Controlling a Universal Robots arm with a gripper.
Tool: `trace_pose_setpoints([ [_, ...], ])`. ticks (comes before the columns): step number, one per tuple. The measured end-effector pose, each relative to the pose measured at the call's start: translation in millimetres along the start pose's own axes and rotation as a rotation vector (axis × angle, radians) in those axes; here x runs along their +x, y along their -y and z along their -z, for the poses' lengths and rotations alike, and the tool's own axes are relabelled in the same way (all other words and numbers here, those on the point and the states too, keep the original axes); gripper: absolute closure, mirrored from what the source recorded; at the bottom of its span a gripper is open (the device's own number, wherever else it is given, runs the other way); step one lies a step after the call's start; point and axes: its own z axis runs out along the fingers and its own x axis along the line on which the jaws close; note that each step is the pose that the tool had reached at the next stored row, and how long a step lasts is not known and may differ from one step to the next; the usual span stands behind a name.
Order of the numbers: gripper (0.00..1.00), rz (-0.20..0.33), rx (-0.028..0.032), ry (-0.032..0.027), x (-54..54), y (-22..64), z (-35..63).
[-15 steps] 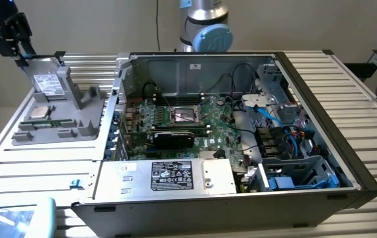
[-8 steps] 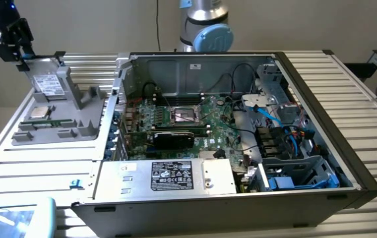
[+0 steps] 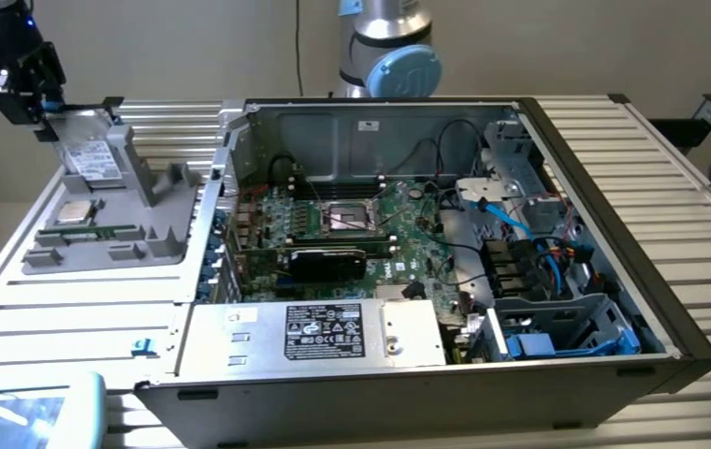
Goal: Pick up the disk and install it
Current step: 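Pick up the disk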
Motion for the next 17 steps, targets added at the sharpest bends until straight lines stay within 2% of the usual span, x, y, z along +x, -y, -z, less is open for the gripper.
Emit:
trace_pose_setpoints([
  [6, 0.37, 0.000, -0.0008, -0.0003, 0.0, 0.1, -0.4],
  [7, 0.37, 0.000, -0.0010, -0.0029, -0.8, 0.2, -0.7],
  [8, 0.37, 0.000, -0.0010, -0.0081, -1.7, 0.3, -1.0],
  [11, 0.37, -0.002, -0.0018, -0.0341, -7.4, 0.5, -2.6],
  [12, 0.37, -0.001, -0.0016, -0.0377, -9.4, 0.6, -3.1],
  [17, 0.37, -0.001, 0.0025, -0.0353, -9.6, 0.8, -7.5],
])
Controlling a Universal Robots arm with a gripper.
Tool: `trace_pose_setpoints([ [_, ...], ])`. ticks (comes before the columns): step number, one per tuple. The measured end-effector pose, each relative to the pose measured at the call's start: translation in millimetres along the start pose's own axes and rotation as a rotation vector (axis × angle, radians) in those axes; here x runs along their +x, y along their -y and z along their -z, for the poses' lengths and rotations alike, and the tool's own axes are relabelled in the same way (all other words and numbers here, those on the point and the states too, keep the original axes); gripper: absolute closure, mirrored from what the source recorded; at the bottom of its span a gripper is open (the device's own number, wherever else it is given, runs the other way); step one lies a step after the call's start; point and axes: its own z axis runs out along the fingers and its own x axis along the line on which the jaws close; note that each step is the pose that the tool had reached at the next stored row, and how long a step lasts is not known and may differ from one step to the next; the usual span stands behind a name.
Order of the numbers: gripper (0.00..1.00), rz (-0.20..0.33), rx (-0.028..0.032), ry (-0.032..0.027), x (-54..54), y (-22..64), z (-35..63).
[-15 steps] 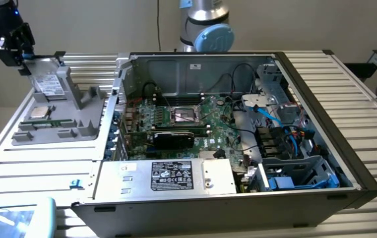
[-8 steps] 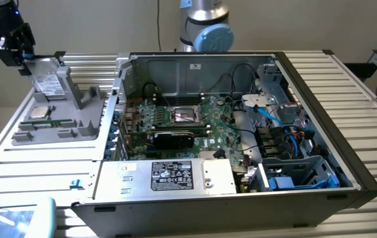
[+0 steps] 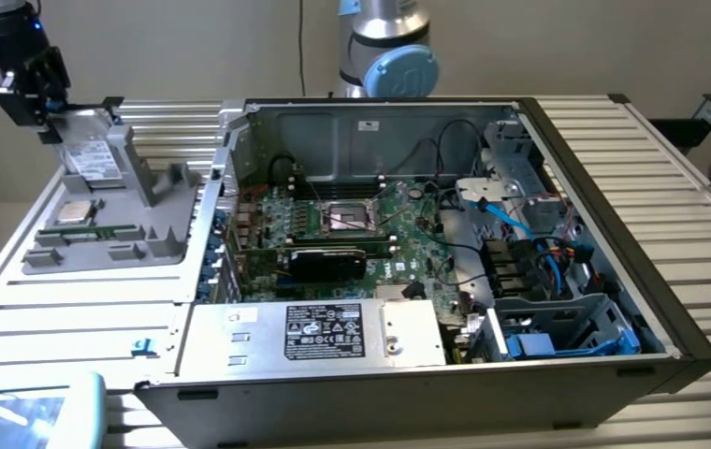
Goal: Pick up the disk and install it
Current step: 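Pick up the disk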
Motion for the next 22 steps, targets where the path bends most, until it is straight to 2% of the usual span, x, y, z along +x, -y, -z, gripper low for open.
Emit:
trace_pose_setpoints([
  [4, 0.37, 0.000, 0.0007, 0.0038, 0.0, 0.0, -1.9],
  [15, 0.37, 0.004, 0.0006, 0.0037, 0.0, -0.4, -2.7],
  [22, 0.37, 0.012, 0.0028, 0.0033, 0.2, 0.4, -3.4],
])
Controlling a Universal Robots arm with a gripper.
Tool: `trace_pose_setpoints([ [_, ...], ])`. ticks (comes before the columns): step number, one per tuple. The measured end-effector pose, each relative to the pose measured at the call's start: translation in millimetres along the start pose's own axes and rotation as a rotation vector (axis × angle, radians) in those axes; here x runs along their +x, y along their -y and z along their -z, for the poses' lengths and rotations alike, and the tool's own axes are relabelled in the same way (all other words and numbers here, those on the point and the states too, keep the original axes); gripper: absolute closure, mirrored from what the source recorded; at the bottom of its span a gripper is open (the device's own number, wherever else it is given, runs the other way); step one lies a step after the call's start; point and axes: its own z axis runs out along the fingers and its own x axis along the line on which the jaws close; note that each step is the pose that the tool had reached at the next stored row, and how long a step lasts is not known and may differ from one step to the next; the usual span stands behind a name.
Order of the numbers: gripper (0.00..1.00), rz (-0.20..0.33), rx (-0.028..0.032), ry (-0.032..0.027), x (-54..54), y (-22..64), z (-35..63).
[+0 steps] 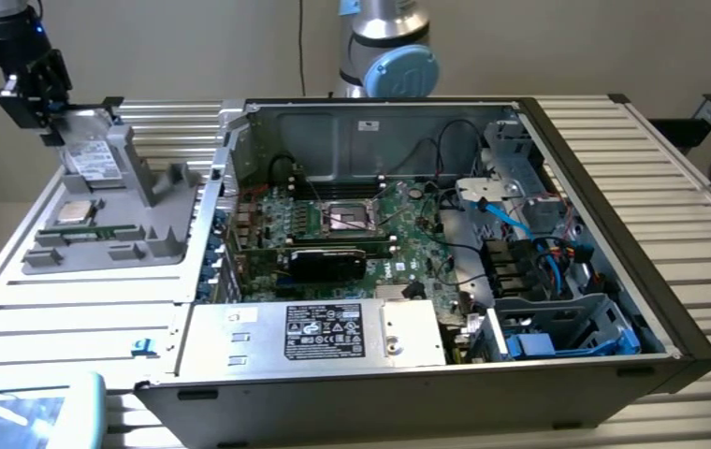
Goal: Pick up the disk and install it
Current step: 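Pick up the disk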
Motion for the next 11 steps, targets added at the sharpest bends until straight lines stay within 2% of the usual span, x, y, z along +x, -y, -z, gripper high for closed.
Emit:
trace_pose_setpoints([
  [11, 0.39, 0.008, 0.0009, -0.0003, 0.0, 0.4, -1.7],
])
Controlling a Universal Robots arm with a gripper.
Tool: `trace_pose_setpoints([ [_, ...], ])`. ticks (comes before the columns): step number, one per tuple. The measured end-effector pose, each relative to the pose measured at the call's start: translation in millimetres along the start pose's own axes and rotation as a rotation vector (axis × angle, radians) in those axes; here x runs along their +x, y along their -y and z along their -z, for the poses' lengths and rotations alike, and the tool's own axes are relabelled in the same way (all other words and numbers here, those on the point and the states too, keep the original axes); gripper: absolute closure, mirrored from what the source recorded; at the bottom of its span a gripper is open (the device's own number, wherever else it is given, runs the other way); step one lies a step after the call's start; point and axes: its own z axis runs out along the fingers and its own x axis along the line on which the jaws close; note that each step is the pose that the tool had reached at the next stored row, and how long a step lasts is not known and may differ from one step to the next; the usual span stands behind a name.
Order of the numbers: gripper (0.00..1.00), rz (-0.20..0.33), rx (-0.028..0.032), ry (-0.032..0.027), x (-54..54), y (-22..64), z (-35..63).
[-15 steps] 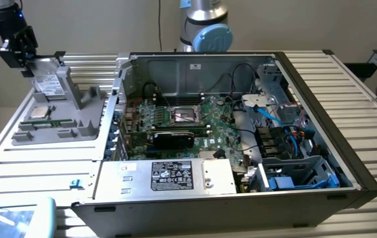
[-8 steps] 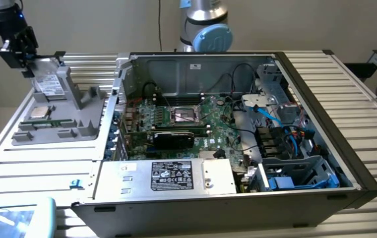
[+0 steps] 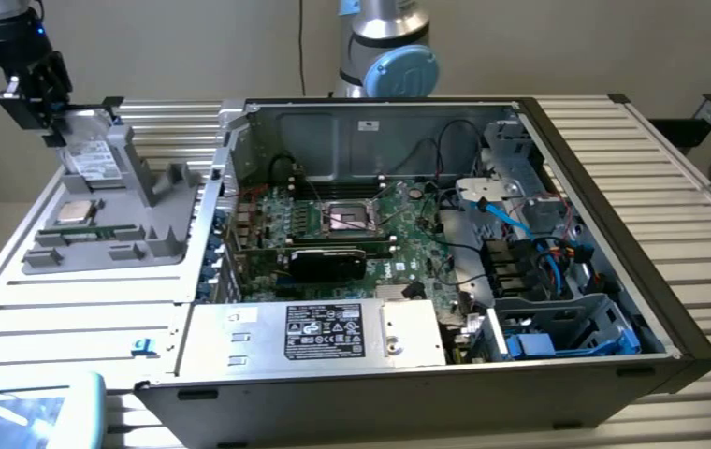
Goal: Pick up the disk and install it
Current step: 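Pick up the disk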
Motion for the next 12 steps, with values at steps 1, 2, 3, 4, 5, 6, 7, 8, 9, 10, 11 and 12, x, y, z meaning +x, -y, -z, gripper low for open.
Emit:
trace_pose_setpoints([
  [1, 0.39, 0.000, 0.0000, 0.0000, 0.0, 0.0, 0.0],
  [2, 0.52, 0.000, 0.0000, 0.0000, 0.0, 0.0, 0.0],
  [3, 0.52, 0.001, 0.0001, 0.0000, 0.0, 0.0, -0.1],
  [4, 0.58, 0.001, 0.0001, -0.0002, 0.0, 0.0, -0.1],
  [5, 0.62, 0.001, 0.0001, -0.0001, 0.0, 0.0, -0.1],
  [6, 0.63, 0.001, 0.0001, -0.0001, 0.0, 0.0, -0.1],
  [7, 0.63, 0.001, 0.0001, -0.0001, 0.0, 0.0, -0.1],
  [8, 0.63, 0.001, 0.0001, 0.0000, 0.0, 0.0, -0.1],
  [9, 0.63, 0.001, 0.0001, 0.0000, 0.0, 0.0, -0.1],
  [10, 0.63, 0.001, 0.0001, 0.0000, 0.0, 0.0, -0.1],
  [11, 0.63, 0.001, 0.0001, 0.0000, 0.0, 0.0, -0.1],
  [12, 0.63, 0.001, 0.0001, 0.0000, 0.0, 0.0, -0.1],
])
